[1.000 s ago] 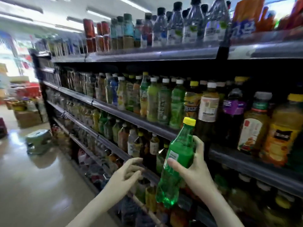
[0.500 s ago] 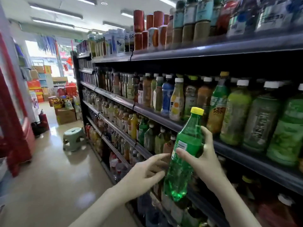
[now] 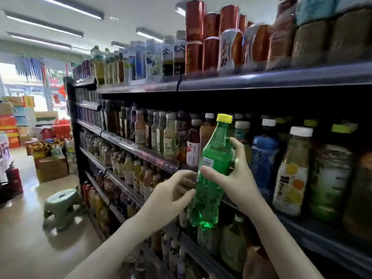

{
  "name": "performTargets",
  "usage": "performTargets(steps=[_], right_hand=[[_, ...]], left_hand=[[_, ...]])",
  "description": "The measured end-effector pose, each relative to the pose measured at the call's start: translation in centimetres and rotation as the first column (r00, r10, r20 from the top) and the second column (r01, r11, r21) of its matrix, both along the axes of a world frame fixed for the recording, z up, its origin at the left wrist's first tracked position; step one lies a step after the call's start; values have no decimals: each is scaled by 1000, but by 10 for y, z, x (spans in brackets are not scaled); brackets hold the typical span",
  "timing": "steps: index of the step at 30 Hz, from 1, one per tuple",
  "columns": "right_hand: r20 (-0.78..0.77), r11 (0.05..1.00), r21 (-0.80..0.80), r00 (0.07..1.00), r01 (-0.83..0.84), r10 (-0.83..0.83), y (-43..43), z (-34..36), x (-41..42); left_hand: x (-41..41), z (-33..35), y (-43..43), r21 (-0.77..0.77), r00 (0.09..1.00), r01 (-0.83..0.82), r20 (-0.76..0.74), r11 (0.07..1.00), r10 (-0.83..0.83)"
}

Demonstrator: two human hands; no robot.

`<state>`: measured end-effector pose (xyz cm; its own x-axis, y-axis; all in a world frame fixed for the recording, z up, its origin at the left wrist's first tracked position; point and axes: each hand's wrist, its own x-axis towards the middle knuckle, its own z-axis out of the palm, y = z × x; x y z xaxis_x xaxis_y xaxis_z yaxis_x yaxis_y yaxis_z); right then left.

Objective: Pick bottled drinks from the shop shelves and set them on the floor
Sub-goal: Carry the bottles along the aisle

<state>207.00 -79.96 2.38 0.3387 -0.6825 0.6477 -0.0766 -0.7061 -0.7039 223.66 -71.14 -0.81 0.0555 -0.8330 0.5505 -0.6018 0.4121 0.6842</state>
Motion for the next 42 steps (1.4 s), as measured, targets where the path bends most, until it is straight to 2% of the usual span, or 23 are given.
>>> performTargets(steps=[5,10,16,22,25,28,30,36,42], right_hand=[[22,975,-30,975,221,-221,-21,0,40],[58,906,47,904,420,-423,-17,3,50],[58,811,102,811,575,-582,-3,6,46],[40,712,94,712,696,-701,13,11,36],[32,661,95,662,744,-749,24,5,25],[28,608,114,609,786,-793,38,-1,10],[24,573,128,575,809,-818,48,-2,-2],[-7,499,129,504,857,-864,83,-10,-42],[8,485,119,488,866,-873,129,-13,-101]], left_hand=[[53,10,-67,-40,984,169,64,985,-166],[75,20,-110,-61,943,307,153,950,-295],[86,25,-156,-192,926,217,351,957,-139],[55,36,-179,-185,943,151,323,971,-85],[21,36,-168,-273,917,342,304,899,-257],[-13,30,-148,-291,804,572,386,767,-453],[-32,23,-137,-274,750,649,388,710,-535],[-69,2,-110,-218,665,740,375,636,-646],[-136,7,-74,-204,651,754,368,625,-665]])
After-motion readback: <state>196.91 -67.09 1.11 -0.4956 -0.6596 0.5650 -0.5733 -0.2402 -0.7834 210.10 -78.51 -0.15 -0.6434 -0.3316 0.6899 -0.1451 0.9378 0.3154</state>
